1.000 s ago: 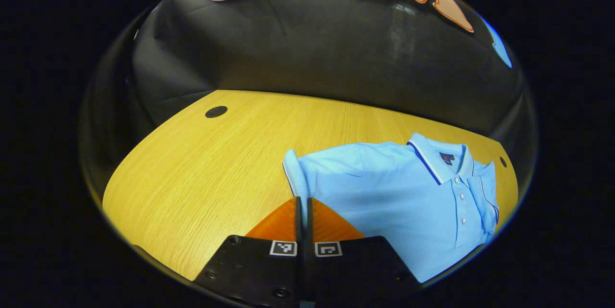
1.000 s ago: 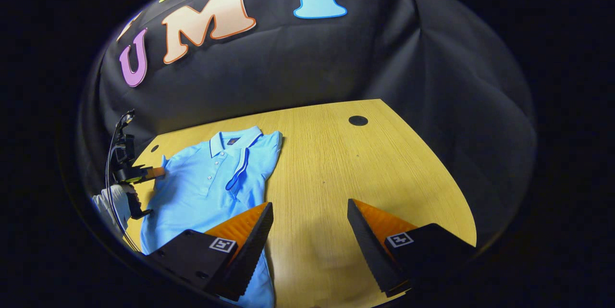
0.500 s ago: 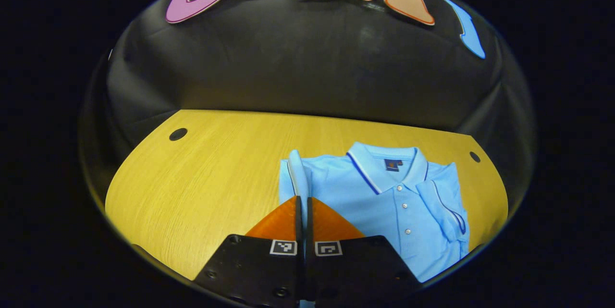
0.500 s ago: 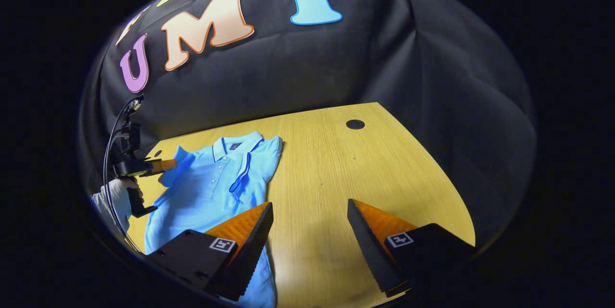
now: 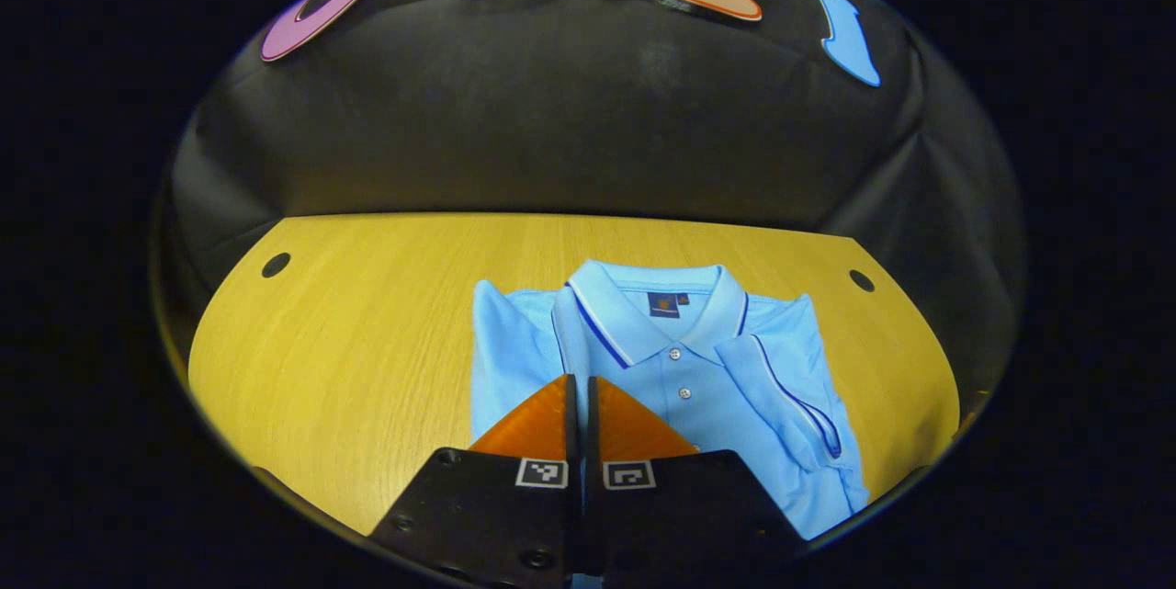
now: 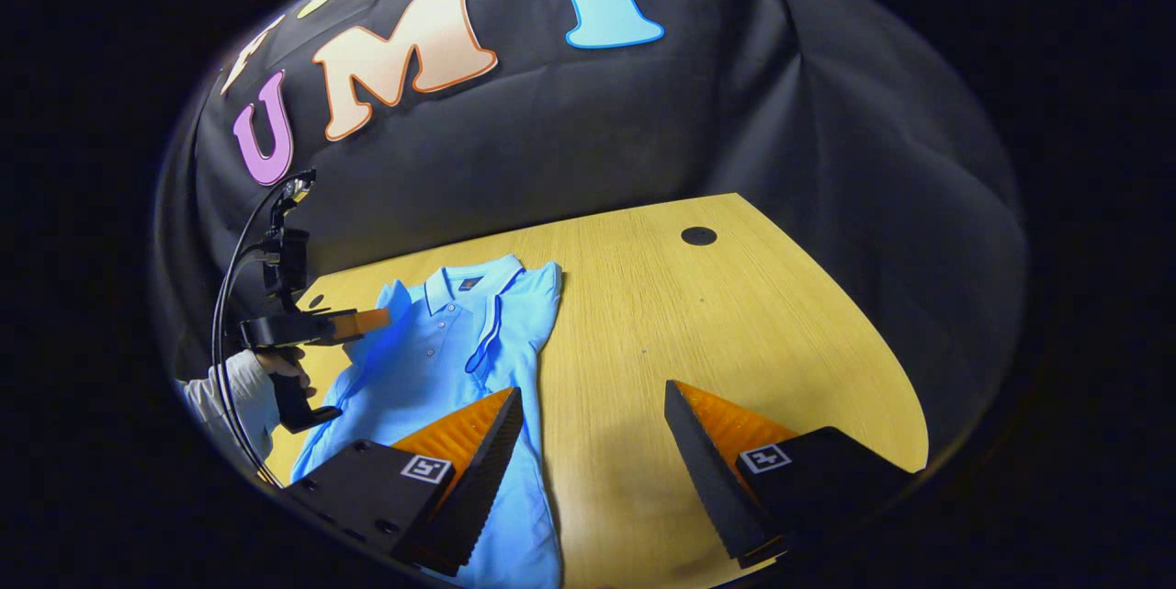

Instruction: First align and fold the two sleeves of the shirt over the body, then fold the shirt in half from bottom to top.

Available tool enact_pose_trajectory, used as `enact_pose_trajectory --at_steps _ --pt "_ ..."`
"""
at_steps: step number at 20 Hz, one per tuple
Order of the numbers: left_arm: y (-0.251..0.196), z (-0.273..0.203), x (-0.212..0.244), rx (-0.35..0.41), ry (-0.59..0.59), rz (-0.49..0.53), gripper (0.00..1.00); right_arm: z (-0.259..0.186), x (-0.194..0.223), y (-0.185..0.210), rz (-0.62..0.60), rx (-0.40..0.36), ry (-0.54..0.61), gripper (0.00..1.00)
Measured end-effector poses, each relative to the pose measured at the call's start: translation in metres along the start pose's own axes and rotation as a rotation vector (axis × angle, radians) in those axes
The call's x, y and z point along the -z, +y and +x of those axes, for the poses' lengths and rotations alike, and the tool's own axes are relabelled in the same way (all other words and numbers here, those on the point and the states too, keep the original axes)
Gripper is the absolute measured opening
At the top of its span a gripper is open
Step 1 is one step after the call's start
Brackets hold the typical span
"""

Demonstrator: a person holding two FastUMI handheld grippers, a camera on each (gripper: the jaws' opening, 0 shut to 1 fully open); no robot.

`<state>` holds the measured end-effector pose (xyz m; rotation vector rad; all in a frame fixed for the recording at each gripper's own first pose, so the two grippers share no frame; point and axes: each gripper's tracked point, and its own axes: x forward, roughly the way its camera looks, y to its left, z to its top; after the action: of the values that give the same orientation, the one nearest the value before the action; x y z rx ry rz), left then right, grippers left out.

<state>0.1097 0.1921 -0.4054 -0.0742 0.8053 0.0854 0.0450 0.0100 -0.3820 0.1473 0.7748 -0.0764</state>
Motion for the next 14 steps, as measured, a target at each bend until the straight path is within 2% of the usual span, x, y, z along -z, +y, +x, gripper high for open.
enact_pose_trajectory --at_steps 1,2,3,4,5,6,7,8,14 --pt "-0.003 0.0 -0.002 0.023 -0.024 0.002 0.15 0.002 -0.002 0.007 0.011 -0.005 -0.017 0.92" --pt "0.002 -0.01 -0.007 0.013 -0.037 0.018 0.43 0.004 -0.006 0.013 0.021 -0.006 -0.03 0.92" --pt "0.005 -0.014 -0.01 0.012 -0.057 0.038 0.7 0.002 -0.007 0.018 0.03 -0.002 -0.041 0.97" --pt "0.006 -0.026 -0.018 0.014 -0.079 0.041 0.97 0.001 -0.009 0.022 0.034 0.002 -0.054 0.97" --pt "0.006 -0.034 -0.021 0.029 -0.097 0.033 0.95 -0.002 -0.011 0.026 0.035 0.006 -0.066 0.97" --pt "0.006 -0.044 -0.025 0.047 -0.111 0.02 0.96 -0.005 -0.011 0.031 0.033 0.004 -0.074 0.92" --pt "0.009 -0.054 -0.027 0.056 -0.121 0.013 0.97 -0.011 -0.011 0.037 0.029 -0.006 -0.086 0.92" --pt "0.015 -0.063 -0.028 0.051 -0.129 0.01 0.96 -0.015 -0.012 0.043 0.023 -0.018 -0.097 0.97" --pt "0.036 -0.137 -0.018 0.013 -0.182 -0.006 0.96 -0.056 -0.002 0.061 -0.032 -0.05 -0.135 0.97"
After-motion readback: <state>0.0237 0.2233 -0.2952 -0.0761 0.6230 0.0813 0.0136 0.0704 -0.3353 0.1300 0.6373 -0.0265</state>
